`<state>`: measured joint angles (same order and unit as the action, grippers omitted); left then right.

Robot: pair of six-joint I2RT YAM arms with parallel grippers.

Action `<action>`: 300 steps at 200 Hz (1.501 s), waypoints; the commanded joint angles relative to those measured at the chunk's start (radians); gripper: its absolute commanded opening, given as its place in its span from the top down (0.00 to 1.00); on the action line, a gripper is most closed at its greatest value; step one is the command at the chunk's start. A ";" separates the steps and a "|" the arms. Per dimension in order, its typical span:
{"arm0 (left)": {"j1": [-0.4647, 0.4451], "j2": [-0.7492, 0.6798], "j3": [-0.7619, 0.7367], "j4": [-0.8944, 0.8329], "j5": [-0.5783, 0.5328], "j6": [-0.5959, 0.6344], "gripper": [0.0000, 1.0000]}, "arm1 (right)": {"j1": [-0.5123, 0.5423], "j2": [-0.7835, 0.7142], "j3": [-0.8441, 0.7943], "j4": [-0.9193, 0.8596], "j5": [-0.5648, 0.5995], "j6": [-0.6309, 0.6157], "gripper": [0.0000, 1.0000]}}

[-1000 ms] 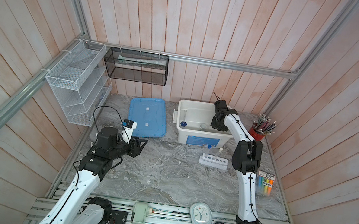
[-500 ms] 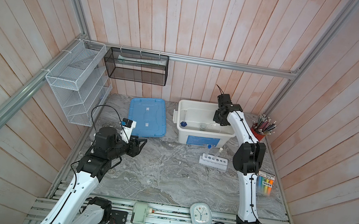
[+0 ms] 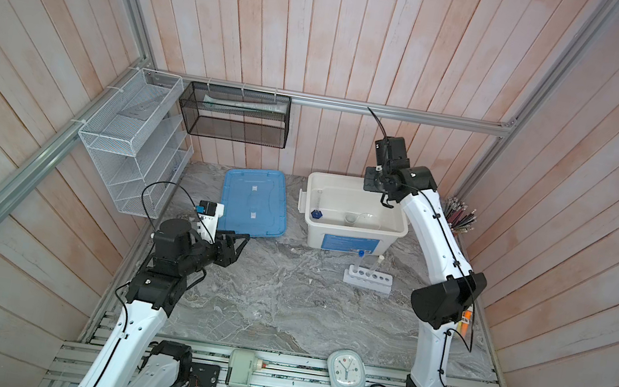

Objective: Organize the chemistry lab equipment
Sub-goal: 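Reach the right gripper to the clear plastic beaker and grip it, then lift the clear beaker with the right gripper and carry it over the bin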

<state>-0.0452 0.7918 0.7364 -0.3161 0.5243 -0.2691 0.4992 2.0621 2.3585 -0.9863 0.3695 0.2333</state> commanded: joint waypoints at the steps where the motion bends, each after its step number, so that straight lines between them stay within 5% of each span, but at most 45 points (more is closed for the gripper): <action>1: 0.060 -0.003 0.001 0.024 0.018 -0.025 0.43 | 0.120 -0.025 -0.103 -0.033 0.011 -0.022 0.71; 51: 0.187 0.021 -0.001 0.051 0.029 -0.064 0.43 | 0.421 -0.113 -0.368 0.100 -0.175 0.017 0.65; 122: 0.271 0.019 -0.021 0.053 -0.001 -0.068 0.43 | 0.616 -0.125 -0.682 0.204 -0.387 0.090 0.60; 249: 0.272 -0.009 -0.061 0.079 0.014 -0.049 0.43 | 0.661 0.027 -0.684 0.239 -0.511 0.085 0.55; 300: 0.272 -0.001 -0.055 0.086 0.020 -0.047 0.43 | 0.662 0.088 -0.661 0.227 -0.514 0.072 0.64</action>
<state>0.2226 0.7910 0.6880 -0.2611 0.5274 -0.3332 1.1561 2.1143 1.6569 -0.7403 -0.1333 0.3157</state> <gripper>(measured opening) 0.570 0.378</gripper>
